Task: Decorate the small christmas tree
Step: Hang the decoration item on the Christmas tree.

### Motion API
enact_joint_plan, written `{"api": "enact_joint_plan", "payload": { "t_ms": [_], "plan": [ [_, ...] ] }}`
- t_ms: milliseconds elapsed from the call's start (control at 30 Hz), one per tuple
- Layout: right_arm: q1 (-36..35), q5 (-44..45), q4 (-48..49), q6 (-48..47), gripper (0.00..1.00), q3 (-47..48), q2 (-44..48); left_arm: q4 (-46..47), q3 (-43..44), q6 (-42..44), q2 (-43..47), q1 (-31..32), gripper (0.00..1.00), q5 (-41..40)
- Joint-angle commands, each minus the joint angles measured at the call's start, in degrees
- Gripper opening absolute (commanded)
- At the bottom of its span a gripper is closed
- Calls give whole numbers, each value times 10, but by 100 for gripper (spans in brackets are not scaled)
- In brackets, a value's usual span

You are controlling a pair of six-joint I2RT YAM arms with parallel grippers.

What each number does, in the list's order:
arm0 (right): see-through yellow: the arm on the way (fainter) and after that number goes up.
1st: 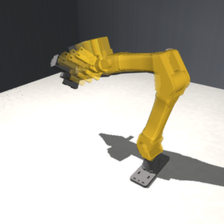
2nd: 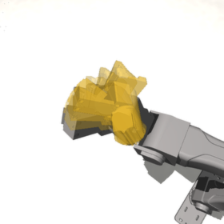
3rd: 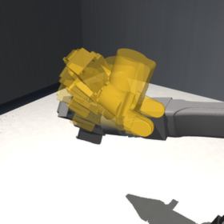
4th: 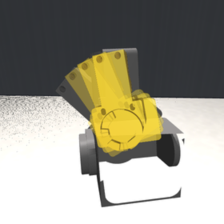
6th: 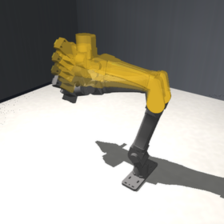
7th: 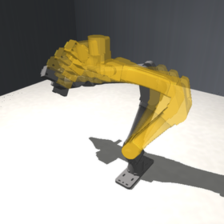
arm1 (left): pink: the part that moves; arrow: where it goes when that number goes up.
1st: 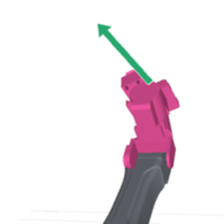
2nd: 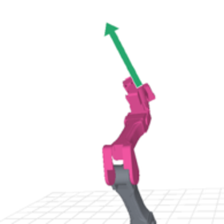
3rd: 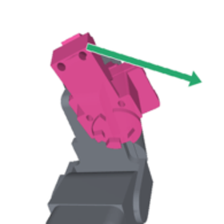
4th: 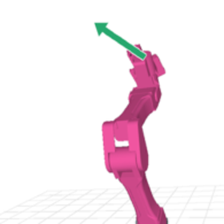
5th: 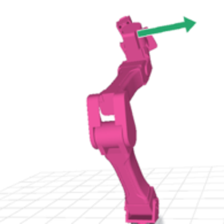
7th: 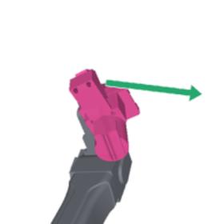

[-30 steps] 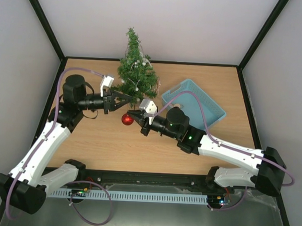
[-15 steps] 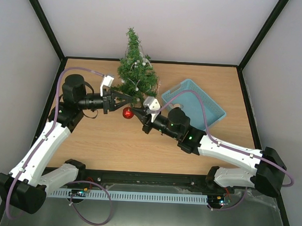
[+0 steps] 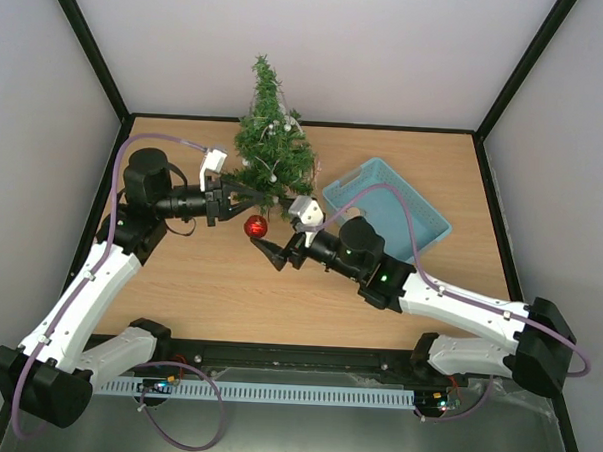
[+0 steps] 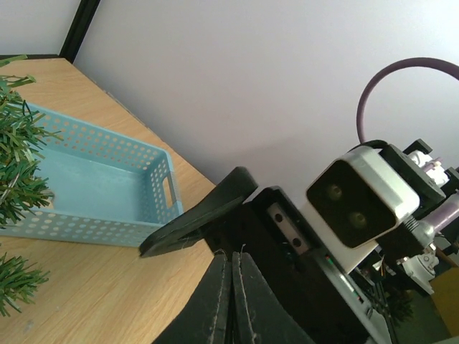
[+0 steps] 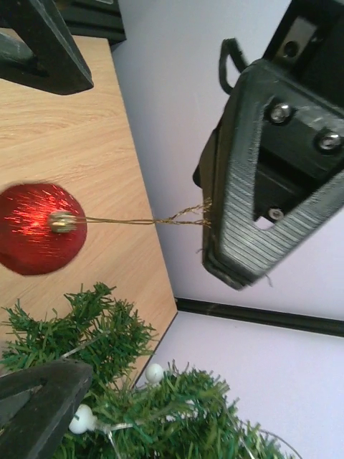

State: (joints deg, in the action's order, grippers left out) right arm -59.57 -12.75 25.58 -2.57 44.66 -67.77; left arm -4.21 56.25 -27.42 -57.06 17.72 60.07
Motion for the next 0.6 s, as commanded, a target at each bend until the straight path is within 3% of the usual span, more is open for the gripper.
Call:
{"api": "enact_joint_plan", "payload": {
  "t_ms": [0, 100, 233, 300, 433, 567],
  "plan": [
    [2, 29, 59, 5, 98, -22, 40, 10, 0, 11, 4, 2, 2, -1],
    [2, 32, 62, 7, 98, -29, 49, 14, 1, 10, 6, 2, 2, -4],
    [2, -8, -30, -25, 97, 27, 22, 14, 3, 11, 6, 2, 2, -5],
    [2, -31, -66, -29, 78, 59, 2, 16, 0, 10, 7, 2, 2, -7],
    [2, -52, -24, -8, 32, 55, -10, 19, 0, 8, 8, 2, 2, -10],
    [2, -40, -9, 8, 15, 60, -27, 23, -1, 3, 10, 3, 2, -10]
  ]
}}
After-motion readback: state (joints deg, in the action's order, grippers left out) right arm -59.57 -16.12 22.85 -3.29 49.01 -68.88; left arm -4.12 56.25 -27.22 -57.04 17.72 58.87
